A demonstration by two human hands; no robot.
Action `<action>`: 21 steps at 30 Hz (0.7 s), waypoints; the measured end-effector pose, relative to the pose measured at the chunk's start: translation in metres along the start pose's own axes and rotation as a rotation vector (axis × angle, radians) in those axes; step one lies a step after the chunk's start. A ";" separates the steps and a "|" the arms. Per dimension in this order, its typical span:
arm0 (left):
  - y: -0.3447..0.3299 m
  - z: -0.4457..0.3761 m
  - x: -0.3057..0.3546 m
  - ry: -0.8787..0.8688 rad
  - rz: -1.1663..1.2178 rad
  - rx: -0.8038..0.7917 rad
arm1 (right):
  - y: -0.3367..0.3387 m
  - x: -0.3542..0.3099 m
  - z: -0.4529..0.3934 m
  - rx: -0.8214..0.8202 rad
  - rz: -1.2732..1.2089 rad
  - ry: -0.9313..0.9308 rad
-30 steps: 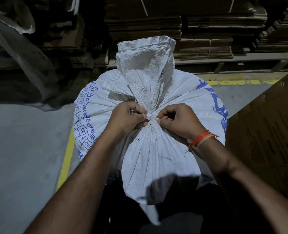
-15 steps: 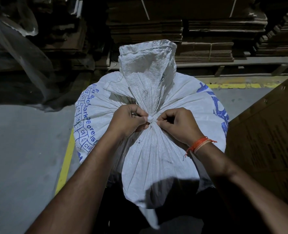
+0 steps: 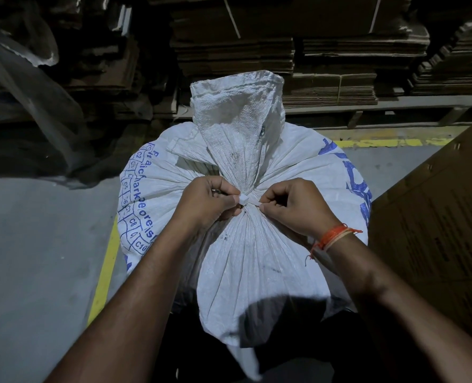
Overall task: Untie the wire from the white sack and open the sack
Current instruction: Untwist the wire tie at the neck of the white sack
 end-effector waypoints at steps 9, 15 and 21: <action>0.000 -0.001 0.000 -0.008 -0.028 0.011 | -0.008 -0.001 0.001 0.041 -0.008 0.045; -0.001 -0.001 0.000 -0.007 -0.020 0.006 | -0.011 0.000 0.000 0.044 -0.008 0.038; -0.001 -0.001 -0.001 -0.012 -0.008 -0.006 | -0.001 0.004 -0.001 -0.024 -0.071 -0.046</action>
Point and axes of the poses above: each hand's wrist, its own z-axis away from the middle knuckle, its own y-axis out of the back of the hand, x = y × z, the point moved 6 cm from there along -z, towards the middle knuckle, and after that the axes turned 15 degrees about -z, right-handed, at the moved point
